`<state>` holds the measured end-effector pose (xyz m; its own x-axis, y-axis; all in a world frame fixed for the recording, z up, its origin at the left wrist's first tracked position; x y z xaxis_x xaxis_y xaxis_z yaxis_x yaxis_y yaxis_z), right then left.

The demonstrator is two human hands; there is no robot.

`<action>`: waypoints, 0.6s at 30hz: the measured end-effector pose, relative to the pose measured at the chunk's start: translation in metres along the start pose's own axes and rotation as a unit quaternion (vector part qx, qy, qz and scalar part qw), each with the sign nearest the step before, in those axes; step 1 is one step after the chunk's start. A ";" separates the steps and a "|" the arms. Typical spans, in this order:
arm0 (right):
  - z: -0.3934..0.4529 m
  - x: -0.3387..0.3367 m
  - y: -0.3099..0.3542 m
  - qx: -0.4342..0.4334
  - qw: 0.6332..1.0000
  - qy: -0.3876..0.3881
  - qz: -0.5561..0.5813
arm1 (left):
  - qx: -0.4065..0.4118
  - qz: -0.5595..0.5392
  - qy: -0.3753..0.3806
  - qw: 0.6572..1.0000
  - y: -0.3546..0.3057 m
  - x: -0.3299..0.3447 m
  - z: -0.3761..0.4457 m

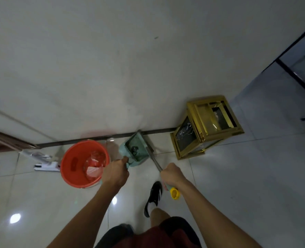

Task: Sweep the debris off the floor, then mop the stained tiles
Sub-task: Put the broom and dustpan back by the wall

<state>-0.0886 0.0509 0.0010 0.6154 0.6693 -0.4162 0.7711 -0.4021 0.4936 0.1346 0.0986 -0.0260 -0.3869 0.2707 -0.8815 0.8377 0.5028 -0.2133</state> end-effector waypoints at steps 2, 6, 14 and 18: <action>0.019 -0.009 0.013 0.008 0.999 0.016 0.032 | 0.003 0.004 0.006 1.000 -0.007 0.005 0.017; 0.047 -0.020 0.040 0.020 0.997 0.043 0.052 | 0.004 0.030 0.005 1.000 -0.016 0.004 0.034; 0.062 -0.032 0.100 -0.005 0.997 0.077 0.032 | 0.012 0.002 0.091 0.996 -0.017 0.012 0.030; 0.060 -0.030 0.113 -0.001 0.996 0.086 0.008 | -0.015 -0.023 0.078 0.997 -0.010 0.003 0.040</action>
<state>-0.0101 -0.0525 0.0235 0.5909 0.7596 -0.2716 0.7608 -0.4127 0.5010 0.1405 0.0618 -0.0432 -0.4818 0.3706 -0.7941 0.8067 0.5415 -0.2367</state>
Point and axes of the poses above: each hand's wrist, its own z-axis towards the middle knuckle, its own x-axis out of the palm, y = z × x, the point moved 5 cm from there along z, towards the middle knuckle, and after that the axes turned 8 degrees about -x, right-handed, at the moved point
